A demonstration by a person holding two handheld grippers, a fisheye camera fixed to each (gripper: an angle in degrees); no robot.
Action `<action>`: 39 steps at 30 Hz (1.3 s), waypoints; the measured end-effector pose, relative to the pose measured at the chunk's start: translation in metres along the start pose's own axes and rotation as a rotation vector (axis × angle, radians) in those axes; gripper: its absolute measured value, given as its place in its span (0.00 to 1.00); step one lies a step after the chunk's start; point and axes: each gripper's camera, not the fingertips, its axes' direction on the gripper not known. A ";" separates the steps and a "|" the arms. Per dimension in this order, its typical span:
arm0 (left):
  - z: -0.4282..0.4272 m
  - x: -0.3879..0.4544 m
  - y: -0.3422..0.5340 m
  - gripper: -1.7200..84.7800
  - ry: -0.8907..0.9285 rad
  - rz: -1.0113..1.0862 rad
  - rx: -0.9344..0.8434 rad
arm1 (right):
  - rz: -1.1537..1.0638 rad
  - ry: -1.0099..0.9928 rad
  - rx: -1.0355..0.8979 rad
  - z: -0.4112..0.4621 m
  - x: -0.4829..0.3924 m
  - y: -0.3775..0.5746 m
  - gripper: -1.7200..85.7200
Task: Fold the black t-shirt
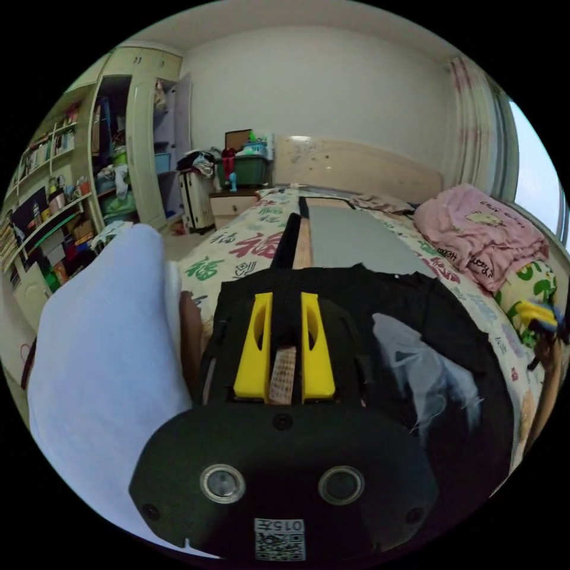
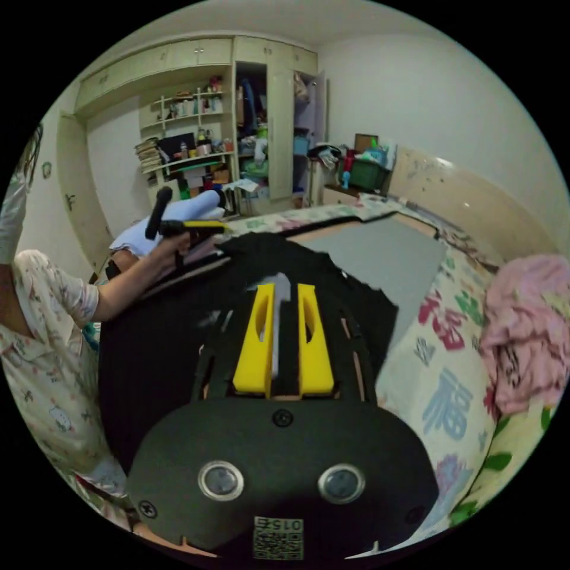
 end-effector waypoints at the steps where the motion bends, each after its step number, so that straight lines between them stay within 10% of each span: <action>1: 0.000 0.002 0.002 0.11 0.002 0.016 0.010 | -0.032 -0.036 -0.007 0.038 -0.004 -0.034 0.11; 11: -0.008 -0.022 0.026 0.11 0.070 0.013 0.031 | -0.021 -0.210 -0.355 0.509 -0.009 -0.276 0.14; 19: -0.015 -0.031 0.014 0.08 0.138 -0.023 -0.016 | -0.043 -0.199 -0.547 0.706 -0.016 -0.288 0.11; 32: -0.075 0.044 -0.010 0.15 -0.072 0.206 0.210 | 0.077 -0.126 -0.172 0.381 0.139 -0.132 0.01; 39: -0.023 0.071 -0.037 0.20 0.110 0.261 0.007 | 0.139 -0.069 -0.190 0.317 0.186 -0.008 0.02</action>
